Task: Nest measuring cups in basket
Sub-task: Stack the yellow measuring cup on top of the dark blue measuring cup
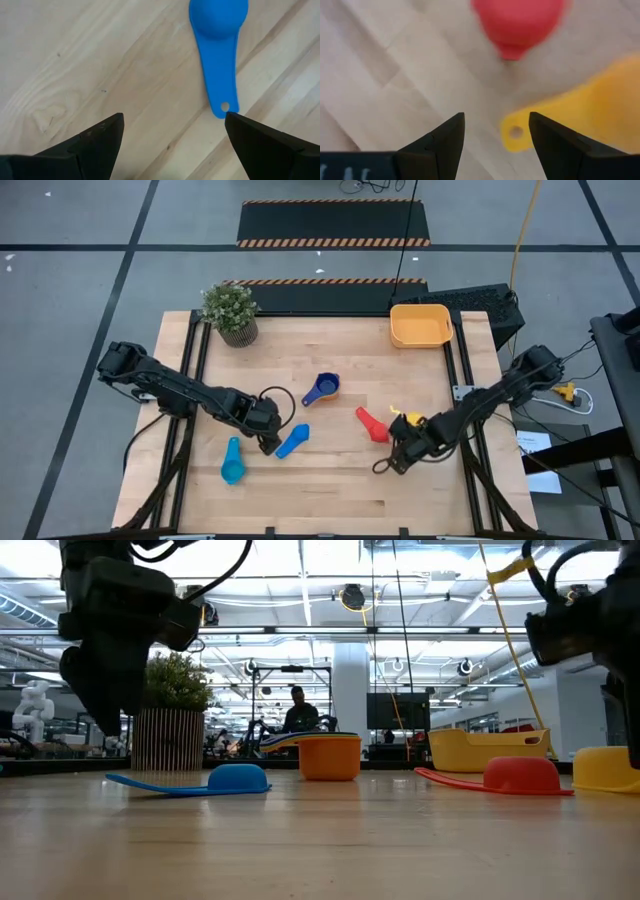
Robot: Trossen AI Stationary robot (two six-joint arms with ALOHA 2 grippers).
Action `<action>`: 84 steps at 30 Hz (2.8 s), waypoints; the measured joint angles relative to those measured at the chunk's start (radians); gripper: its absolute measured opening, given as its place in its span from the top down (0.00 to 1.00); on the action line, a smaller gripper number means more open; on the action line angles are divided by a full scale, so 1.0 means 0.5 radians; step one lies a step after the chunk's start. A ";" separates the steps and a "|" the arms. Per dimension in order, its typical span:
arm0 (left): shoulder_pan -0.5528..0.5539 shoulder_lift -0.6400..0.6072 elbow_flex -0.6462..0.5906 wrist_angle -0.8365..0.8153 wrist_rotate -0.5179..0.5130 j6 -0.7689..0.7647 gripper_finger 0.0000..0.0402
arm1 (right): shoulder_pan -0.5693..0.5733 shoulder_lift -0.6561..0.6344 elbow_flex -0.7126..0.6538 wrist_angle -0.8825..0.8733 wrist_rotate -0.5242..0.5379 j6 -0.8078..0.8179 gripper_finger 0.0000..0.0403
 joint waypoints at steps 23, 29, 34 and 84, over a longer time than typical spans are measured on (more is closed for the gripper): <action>0.002 -0.001 0.000 -0.396 0.207 0.171 0.13 | 0.165 0.229 0.186 -0.591 0.278 -0.469 0.47; 0.002 -0.001 0.000 -0.368 0.190 0.087 0.13 | 0.210 0.227 0.298 -0.707 0.397 -0.573 0.47; -0.003 -0.001 0.000 -0.369 0.189 0.033 0.13 | 0.291 0.227 0.300 -0.850 0.405 -0.536 0.47; -0.144 -0.001 0.000 -0.247 -0.337 -0.732 0.13 | 0.932 0.220 -0.393 -0.572 0.968 -0.512 0.43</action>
